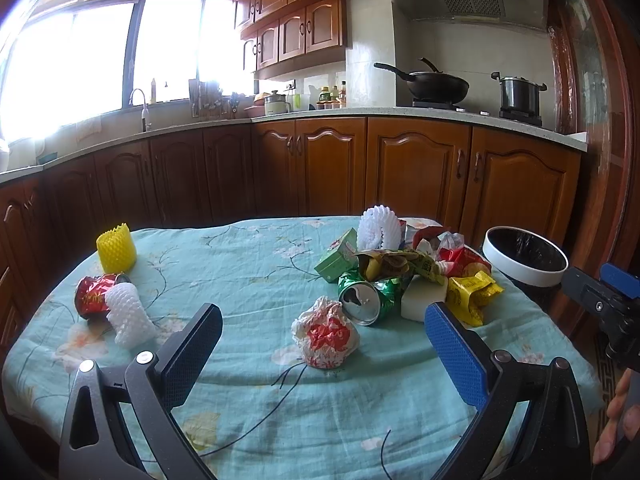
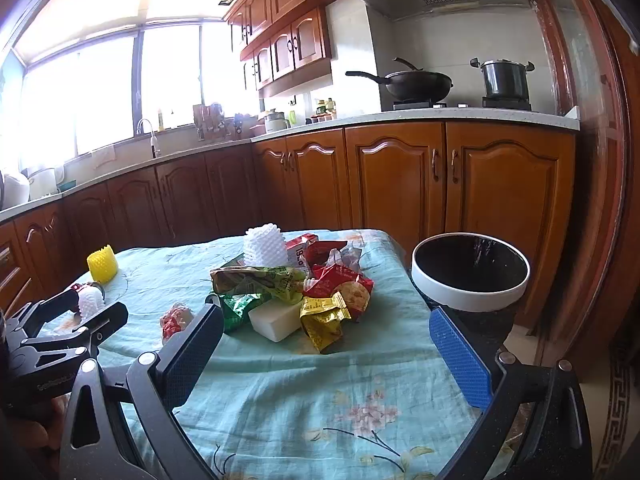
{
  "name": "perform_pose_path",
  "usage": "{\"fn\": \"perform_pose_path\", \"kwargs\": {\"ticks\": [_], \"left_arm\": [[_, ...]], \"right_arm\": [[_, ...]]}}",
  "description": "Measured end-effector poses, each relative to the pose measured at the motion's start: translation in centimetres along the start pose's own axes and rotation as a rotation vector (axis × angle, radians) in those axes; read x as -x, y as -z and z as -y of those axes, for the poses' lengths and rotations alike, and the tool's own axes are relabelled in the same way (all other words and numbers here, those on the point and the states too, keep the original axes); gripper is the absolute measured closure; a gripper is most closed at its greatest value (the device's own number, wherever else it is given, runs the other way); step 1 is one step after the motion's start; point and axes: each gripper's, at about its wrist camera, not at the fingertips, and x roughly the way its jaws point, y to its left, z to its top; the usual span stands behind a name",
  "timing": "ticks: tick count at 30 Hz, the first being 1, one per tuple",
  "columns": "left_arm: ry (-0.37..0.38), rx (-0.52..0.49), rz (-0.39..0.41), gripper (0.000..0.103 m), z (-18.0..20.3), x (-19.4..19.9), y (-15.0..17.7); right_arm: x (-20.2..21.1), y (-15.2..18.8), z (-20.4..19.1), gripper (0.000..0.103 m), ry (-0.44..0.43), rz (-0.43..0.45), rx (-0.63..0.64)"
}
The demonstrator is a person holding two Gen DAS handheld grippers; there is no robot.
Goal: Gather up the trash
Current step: 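Move both tools toward the trash pile on the table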
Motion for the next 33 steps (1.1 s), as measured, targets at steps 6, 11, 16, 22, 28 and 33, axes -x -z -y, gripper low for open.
{"fn": "perform_pose_path", "kwargs": {"ticks": [6, 11, 16, 22, 28, 33], "left_arm": [[-0.002, -0.001, -0.004, 0.001, 0.1, -0.3, 0.0], [-0.001, -0.001, -0.009, 0.001, 0.0, -0.5, 0.0], [-0.002, -0.003, -0.016, 0.001, 0.1, -1.0, 0.0], [-0.002, -0.006, -0.033, 0.001, 0.1, -1.6, -0.1], [-0.001, -0.001, -0.075, 0.001, 0.0, -2.7, -0.3], [0.003, 0.007, -0.118, 0.002, -0.2, -4.0, -0.5]], "right_arm": [[-0.2, 0.0, 0.0, 0.000, -0.007, -0.003, -0.003], [-0.5, 0.1, 0.1, 0.000, -0.013, -0.010, -0.008], [-0.9, 0.1, 0.3, 0.000, -0.018, -0.020, -0.015], [-1.4, 0.2, 0.4, 0.000, -0.026, -0.037, -0.023], [-2.4, 0.3, 0.9, 0.000, -0.039, -0.069, -0.041], [-3.5, 0.4, 1.5, 0.001, -0.051, -0.104, -0.067]]}}
